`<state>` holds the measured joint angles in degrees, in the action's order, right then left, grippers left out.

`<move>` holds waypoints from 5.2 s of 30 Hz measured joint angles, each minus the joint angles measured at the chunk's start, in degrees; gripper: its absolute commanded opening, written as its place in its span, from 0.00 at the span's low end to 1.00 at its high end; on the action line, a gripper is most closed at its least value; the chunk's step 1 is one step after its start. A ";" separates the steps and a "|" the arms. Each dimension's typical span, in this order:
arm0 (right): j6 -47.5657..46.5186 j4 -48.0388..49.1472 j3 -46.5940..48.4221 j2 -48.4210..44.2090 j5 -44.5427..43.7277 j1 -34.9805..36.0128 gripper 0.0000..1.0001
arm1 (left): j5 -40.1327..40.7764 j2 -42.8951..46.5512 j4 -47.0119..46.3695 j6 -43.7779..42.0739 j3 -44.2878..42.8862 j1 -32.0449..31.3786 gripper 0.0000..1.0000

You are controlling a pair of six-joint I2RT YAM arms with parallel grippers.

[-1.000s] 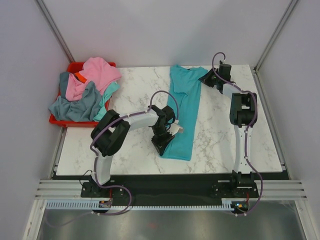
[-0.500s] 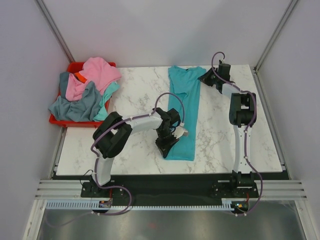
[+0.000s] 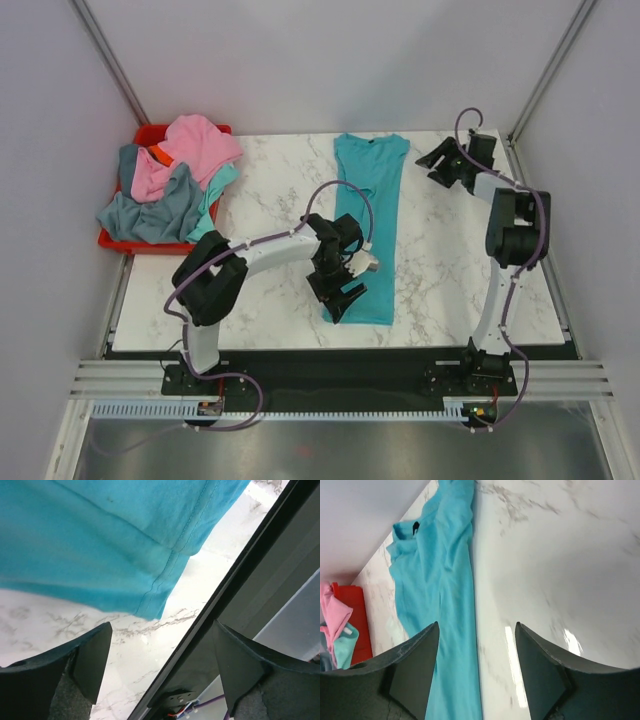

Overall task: Fold and stack the t-shirts
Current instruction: Fold the tshirt

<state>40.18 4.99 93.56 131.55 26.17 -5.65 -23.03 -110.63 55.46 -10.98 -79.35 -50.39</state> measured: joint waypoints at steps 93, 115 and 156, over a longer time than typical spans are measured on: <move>-6.05 -27.30 -56.08 -58.73 12.79 12.04 0.00 | -22.32 9.88 -23.58 36.13 12.90 16.72 0.02; -6.64 -19.61 -33.59 -36.83 10.99 6.16 0.00 | -18.40 -10.27 -15.65 27.71 -19.52 26.60 0.02; -8.00 -18.84 -32.30 -32.52 11.65 2.10 0.61 | -15.34 -7.30 -15.41 24.92 -16.04 29.42 0.74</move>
<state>32.18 -13.85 61.25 99.02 37.82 -3.55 -38.37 -117.93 40.05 13.93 -95.39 -20.97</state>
